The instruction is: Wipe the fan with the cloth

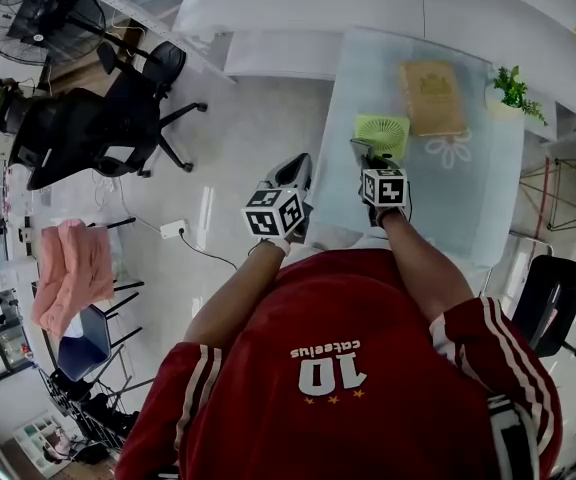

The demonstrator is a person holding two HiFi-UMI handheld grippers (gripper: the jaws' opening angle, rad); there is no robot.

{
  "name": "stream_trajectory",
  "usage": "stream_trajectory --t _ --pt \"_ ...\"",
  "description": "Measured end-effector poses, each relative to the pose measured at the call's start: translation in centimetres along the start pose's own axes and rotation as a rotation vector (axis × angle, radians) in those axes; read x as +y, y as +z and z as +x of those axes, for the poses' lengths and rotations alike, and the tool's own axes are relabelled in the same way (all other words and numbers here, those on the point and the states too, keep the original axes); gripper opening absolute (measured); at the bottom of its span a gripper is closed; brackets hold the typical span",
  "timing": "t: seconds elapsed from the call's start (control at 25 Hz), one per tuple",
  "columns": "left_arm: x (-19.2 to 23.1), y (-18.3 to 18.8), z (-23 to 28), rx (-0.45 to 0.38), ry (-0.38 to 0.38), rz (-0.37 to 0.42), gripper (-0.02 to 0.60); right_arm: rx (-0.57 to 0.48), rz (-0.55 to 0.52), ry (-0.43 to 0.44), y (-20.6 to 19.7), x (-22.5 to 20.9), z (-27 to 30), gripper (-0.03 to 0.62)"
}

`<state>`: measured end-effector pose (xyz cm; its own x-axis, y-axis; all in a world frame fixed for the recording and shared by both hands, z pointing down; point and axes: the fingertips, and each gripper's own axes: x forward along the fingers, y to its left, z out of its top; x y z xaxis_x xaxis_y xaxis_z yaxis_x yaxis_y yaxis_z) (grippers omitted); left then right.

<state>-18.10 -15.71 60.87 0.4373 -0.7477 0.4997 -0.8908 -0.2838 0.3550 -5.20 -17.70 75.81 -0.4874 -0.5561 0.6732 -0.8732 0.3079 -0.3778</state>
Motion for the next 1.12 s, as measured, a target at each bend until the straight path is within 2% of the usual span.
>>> stream_trajectory --t 0.28,0.56,1.12 --pt "-0.3 0.5 0.0 -0.024 0.01 0.004 0.006 0.013 -0.044 -0.015 -0.3 -0.9 0.0 0.021" --pt "-0.5 0.2 -0.5 -0.026 0.031 0.004 0.006 0.001 0.0 -0.022 -0.5 -2.0 -0.5 0.021" --pt "-2.4 -0.2 0.0 -0.019 0.042 0.004 0.006 0.003 0.011 -0.044 -0.9 -4.5 -2.4 0.021"
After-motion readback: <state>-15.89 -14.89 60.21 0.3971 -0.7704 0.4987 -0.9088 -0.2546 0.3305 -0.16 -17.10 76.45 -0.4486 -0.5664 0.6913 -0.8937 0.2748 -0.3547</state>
